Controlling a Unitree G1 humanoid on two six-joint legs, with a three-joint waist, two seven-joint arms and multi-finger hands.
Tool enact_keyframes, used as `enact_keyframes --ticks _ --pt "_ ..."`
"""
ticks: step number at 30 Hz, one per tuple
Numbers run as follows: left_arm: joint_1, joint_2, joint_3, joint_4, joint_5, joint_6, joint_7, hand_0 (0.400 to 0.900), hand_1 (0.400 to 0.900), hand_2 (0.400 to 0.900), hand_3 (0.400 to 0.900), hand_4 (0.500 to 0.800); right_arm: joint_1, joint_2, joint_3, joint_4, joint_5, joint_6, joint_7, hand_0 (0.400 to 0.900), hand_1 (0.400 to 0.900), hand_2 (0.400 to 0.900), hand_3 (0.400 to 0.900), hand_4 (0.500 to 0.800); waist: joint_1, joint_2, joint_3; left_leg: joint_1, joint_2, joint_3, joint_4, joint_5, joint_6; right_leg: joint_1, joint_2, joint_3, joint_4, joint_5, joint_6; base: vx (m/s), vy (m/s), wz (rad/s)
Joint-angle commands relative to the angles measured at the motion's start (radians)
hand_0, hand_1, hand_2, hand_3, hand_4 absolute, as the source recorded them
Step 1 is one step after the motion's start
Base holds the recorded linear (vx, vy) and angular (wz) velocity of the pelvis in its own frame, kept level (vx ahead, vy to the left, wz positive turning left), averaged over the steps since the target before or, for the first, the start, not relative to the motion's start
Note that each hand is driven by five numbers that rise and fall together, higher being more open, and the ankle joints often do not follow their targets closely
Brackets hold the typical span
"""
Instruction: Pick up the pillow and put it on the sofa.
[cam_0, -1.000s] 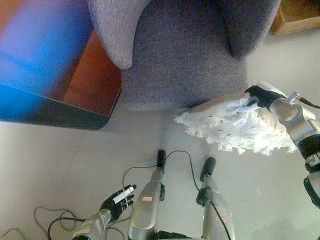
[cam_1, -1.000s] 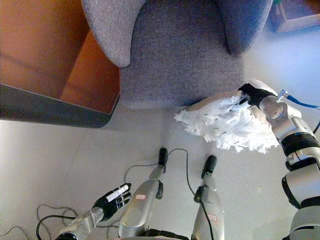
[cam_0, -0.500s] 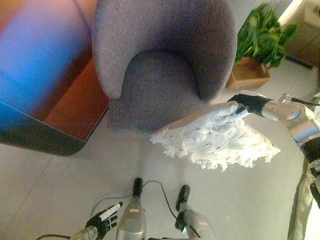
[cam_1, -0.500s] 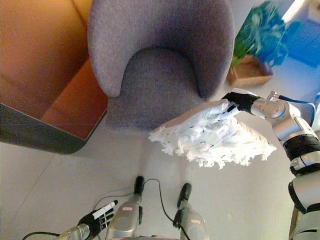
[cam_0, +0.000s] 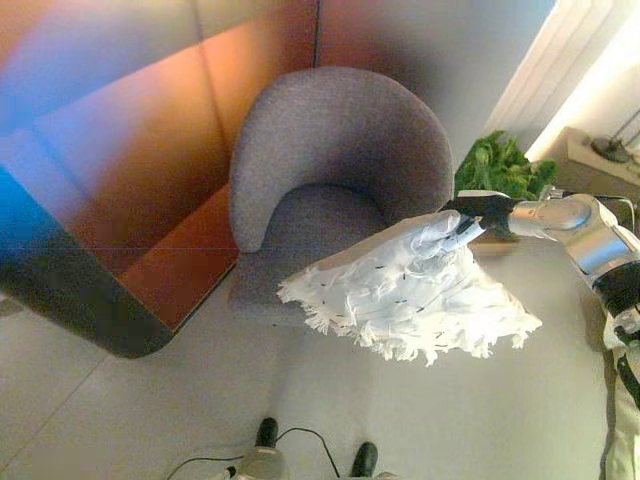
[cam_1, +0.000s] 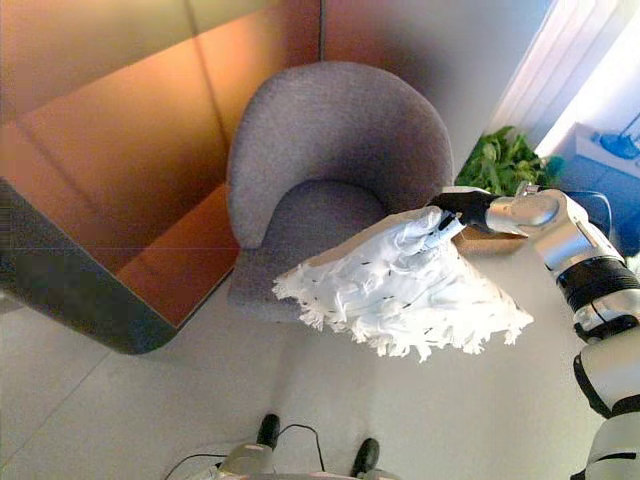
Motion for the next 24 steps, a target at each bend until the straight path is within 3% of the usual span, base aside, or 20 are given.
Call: enact_keyframes --ticks 1,7,14,18,24 --pt "0.017 0.052 -0.042 0.060 0.051 0.007 0.012 0.900 0.900 0.900 0.900 0.800 -0.347 0.015 0.010 0.069 0.142 -0.006 -0.034 0.400 0.400 0.400 0.400 0.500 0.044 -0.064 -0.061 0.020 -0.055 0.001 -0.007 -0.074 0.010 0.084 0.018 -0.055 0.000 -0.063 0.045 0.06 0.050 0.15" --pt "0.025 0.058 -0.039 0.064 0.049 0.011 0.017 0.900 0.900 0.900 0.900 0.800 -0.388 0.071 0.011 0.111 0.172 0.064 -0.067 0.400 0.400 0.400 0.400 0.500 0.075 -0.076 -0.057 0.020 -0.061 -0.020 -0.007 -0.074 0.016 0.096 0.014 -0.073 0.000 -0.061 0.048 0.05 0.036 0.14" --pt "0.029 0.064 -0.047 0.051 0.013 0.005 0.005 0.900 0.900 0.900 0.900 0.800 -0.408 0.090 -0.029 0.240 0.219 0.152 -0.206 0.400 0.400 0.400 0.400 0.500 0.113 -0.090 -0.021 0.007 -0.058 -0.046 -0.007 -0.071 0.021 0.093 0.017 -0.085 0.000 -0.053 0.053 0.04 0.002 0.13" --pt "0.024 0.077 -0.058 0.046 -0.004 -0.005 -0.001 0.900 0.900 0.900 0.900 0.800 -0.433 0.060 -0.051 0.347 0.271 0.156 -0.285 0.400 0.400 0.400 0.400 0.500 0.140 -0.097 0.010 -0.026 -0.053 -0.070 -0.007 -0.065 0.023 0.072 0.022 -0.095 0.000 -0.049 0.056 0.00 -0.059 0.19" --pt "0.008 0.113 -0.070 0.040 -0.045 -0.035 -0.039 0.900 0.900 0.900 0.900 0.800 -0.511 0.009 -0.009 0.469 0.339 0.171 -0.324 0.400 0.400 0.400 0.400 0.500 0.168 -0.085 0.081 -0.104 -0.049 -0.102 -0.007 -0.054 0.023 0.007 0.031 -0.093 0.000 -0.047 0.051 -0.08 -0.066 0.10"
